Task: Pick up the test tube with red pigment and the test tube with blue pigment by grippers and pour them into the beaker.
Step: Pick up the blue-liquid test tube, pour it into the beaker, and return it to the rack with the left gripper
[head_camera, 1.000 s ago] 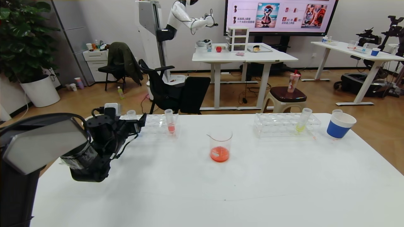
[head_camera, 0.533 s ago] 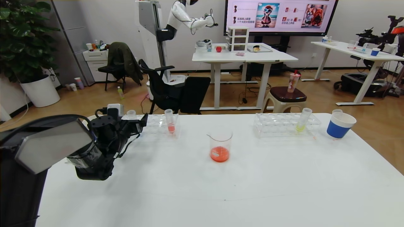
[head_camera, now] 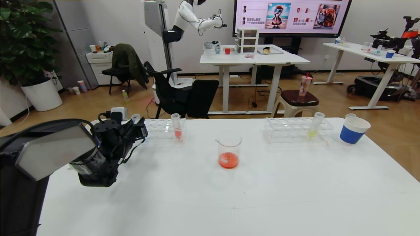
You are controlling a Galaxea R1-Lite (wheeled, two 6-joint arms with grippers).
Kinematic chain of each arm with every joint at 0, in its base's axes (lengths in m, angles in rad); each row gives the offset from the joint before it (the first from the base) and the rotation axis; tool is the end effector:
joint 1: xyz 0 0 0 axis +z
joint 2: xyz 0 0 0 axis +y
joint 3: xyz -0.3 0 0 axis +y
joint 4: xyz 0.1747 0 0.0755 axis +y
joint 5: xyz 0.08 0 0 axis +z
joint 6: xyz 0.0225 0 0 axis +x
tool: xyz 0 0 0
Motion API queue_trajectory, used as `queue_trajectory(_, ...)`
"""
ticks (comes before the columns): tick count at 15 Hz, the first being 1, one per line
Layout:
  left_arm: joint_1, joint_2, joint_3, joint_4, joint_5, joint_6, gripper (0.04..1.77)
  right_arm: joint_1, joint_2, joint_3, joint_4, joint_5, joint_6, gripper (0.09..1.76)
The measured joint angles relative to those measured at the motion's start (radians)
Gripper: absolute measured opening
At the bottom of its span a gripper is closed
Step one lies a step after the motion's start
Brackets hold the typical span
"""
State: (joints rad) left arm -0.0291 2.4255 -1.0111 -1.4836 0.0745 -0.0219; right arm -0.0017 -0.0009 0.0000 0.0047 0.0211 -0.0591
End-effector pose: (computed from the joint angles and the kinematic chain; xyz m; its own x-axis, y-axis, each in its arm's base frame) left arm 0.4302 -0.0108 0.0432 0.9966 0.0455 0.0690 -0.0437 0.9987 -0.0270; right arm -0.0229 0.0005 0.0750 0.9998 0.0194 -0.0038 -0.0196 0.9981 -0.0590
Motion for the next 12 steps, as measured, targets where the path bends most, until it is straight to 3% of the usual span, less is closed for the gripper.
queue_trajectory(3, -0.016, -0.026, -0.008, 0.029, 0.005, 0.003, 0.5, 0.0, 0.0, 0.0, 0.0, 0.0, 0.0, 1.74)
queue_trajectory(9, -0.033, -0.201, -0.096, 0.306, -0.002, 0.005, 0.5, 0.0, 0.0, 0.0, 0.0, 0.0, 0.0, 1.74)
queue_trajectory(12, -0.03, -0.265, -0.127, 0.351, -0.007, 0.006, 0.5, 0.0, 0.0, 0.0, 0.0, 0.0, 0.0, 1.74)
